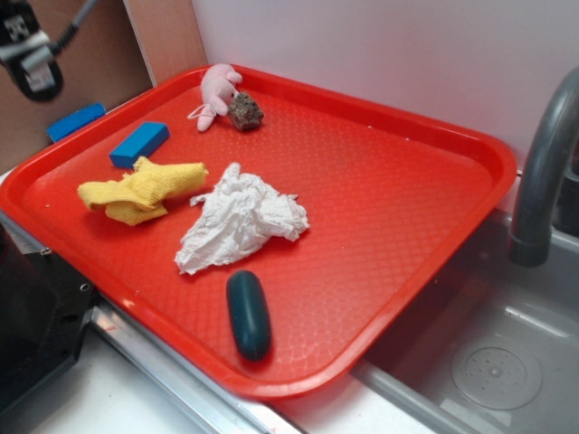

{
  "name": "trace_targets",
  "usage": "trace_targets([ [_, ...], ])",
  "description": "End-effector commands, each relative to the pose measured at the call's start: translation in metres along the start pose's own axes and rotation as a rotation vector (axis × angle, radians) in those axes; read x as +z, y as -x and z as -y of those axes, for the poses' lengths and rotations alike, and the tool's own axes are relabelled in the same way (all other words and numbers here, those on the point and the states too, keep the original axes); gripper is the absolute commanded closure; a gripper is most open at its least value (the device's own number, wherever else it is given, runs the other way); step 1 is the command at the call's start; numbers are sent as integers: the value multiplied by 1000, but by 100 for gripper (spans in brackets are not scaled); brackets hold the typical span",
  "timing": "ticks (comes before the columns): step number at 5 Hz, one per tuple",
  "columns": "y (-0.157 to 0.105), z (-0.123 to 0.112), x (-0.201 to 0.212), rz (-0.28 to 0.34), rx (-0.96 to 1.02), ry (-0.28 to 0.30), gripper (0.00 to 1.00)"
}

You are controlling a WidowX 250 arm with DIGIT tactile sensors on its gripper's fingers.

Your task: Grab the yellow cloth.

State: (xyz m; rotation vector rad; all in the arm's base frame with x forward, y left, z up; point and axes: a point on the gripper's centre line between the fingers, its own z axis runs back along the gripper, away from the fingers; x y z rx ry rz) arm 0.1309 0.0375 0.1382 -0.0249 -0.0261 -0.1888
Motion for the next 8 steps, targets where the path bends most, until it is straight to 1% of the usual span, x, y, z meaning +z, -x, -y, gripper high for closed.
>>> trace_targets([
  [1, 0, -21, -51, 10, -45, -42, 0],
  [2, -6, -29, -72, 4, -69, -32, 0],
  [3, -20, -32, -91, -17, -88, -32, 0],
  [4, -28, -27, -104, -33, -91, -21, 16],
  [5, -32, -23, -115, -43, -87, -15, 100],
  [6, -39, -20, -120, -69, -81, -26, 100],
  [7, -41, -18, -116, -80, -61, -45, 100],
  [8, -41, -15, -65, -53, 9, -42, 100],
])
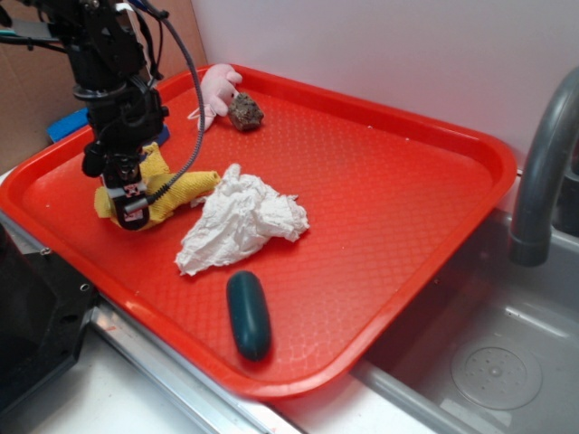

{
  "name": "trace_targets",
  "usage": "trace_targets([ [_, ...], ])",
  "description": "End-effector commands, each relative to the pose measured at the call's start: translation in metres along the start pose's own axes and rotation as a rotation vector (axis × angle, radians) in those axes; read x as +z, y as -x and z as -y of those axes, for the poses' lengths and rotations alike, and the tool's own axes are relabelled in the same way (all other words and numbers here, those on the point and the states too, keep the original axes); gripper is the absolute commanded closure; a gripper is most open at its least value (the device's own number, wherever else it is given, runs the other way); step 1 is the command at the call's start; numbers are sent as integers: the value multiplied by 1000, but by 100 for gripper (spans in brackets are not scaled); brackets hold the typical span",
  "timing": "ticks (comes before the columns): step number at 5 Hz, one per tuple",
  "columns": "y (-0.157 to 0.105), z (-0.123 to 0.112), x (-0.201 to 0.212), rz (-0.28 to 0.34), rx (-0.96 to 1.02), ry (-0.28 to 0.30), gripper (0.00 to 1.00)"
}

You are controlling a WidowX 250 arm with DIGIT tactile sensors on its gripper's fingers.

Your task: Grab the yellow cloth.

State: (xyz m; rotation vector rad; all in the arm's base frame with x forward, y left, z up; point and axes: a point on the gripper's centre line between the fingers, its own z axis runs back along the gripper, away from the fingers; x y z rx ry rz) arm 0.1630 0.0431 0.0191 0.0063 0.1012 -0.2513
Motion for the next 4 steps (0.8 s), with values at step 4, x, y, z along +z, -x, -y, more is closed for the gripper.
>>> trace_targets([
  [4, -24, 27, 259, 164, 320, 55, 100],
])
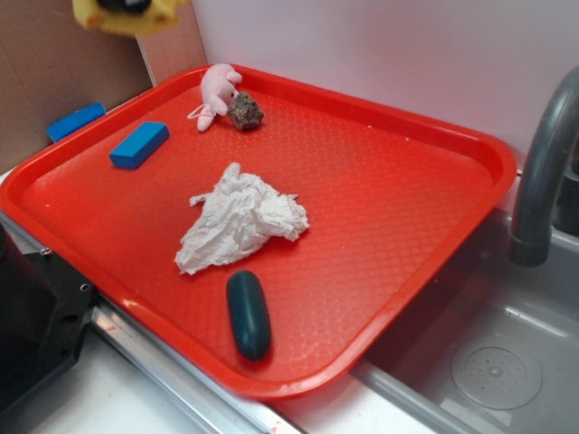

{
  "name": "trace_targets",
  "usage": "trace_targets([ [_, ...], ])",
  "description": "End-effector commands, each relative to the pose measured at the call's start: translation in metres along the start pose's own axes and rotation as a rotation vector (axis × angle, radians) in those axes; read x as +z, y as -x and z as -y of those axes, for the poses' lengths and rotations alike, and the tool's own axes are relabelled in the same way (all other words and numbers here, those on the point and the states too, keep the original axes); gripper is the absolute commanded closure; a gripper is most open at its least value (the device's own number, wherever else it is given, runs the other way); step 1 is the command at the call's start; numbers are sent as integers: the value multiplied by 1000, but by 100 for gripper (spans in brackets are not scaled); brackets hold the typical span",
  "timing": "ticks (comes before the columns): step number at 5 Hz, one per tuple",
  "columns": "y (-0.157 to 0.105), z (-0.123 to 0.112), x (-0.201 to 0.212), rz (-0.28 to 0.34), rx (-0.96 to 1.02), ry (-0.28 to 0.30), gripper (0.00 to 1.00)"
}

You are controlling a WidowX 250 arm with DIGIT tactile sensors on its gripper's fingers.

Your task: Grab the yellow cloth.

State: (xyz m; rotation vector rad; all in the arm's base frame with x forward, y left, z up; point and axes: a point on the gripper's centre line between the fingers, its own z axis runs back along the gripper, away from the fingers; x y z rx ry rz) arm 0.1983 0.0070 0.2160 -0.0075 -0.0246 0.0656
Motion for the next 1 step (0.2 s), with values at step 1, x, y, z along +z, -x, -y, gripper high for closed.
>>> trace_targets([
  [1, -5, 2, 59, 51, 11, 35, 100],
])
